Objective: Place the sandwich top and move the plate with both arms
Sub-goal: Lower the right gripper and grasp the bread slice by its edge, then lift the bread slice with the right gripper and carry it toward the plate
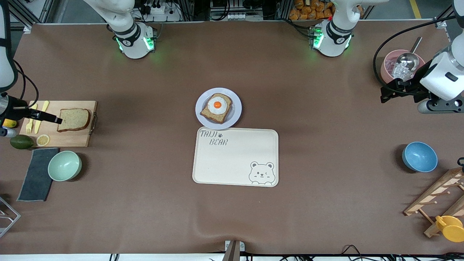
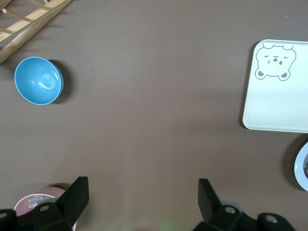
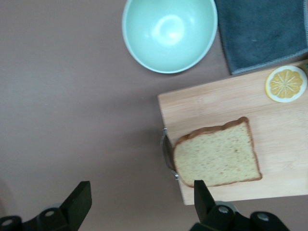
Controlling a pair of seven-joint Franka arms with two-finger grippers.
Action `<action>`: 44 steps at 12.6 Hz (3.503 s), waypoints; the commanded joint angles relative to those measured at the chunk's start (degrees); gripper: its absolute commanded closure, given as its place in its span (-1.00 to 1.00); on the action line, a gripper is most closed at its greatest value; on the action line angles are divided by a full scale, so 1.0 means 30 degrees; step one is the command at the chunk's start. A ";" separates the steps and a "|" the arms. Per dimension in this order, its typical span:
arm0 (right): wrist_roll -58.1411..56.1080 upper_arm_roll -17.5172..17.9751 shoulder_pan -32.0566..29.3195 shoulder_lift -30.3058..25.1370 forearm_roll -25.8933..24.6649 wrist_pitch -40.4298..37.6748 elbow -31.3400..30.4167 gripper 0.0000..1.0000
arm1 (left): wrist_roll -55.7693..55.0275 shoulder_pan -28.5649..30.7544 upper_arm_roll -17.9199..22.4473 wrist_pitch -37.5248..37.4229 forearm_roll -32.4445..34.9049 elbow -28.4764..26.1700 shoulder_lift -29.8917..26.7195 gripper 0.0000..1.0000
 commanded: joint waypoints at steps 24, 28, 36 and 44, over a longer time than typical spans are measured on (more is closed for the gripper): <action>-1.3315 0.0322 -0.5448 0.5974 0.1315 0.5026 -0.0478 0.00 | 0.0330 0.0298 0.0026 0.0011 -0.0295 0.0116 -0.0035 -1.00; -1.3346 0.0352 -0.5536 0.6209 0.1315 0.5027 -0.0507 0.05 | 0.0301 0.0299 0.0026 0.0041 -0.0295 0.0115 -0.0006 -1.00; -1.4254 0.0352 -0.5683 0.6620 0.2809 0.4910 -0.0448 1.00 | 0.0301 0.0299 0.0026 0.0216 -0.0295 0.0144 0.0111 -1.00; -1.1450 0.0410 -0.4193 0.5363 0.2664 -0.1320 0.3004 1.00 | 0.0301 0.0269 0.0026 0.0480 -0.0266 0.0087 0.0405 -1.00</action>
